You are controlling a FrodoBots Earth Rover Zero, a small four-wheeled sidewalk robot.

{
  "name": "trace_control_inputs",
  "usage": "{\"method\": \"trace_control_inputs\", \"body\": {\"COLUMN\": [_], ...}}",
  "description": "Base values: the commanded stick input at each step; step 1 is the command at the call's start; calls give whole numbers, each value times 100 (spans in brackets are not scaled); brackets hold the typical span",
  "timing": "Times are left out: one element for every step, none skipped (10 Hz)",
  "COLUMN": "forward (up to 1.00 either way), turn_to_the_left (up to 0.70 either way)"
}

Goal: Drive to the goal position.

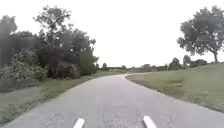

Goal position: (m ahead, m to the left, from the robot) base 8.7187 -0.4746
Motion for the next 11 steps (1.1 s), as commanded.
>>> {"method": "trace_control_inputs", "body": {"forward": [50, 50, 50, 50, 50, 50, 50, 50, 50, 50, 50], "turn_to_the_left": [0, 0, 0, 0, 0, 0, 0, 0, 0, 0, 0]}}
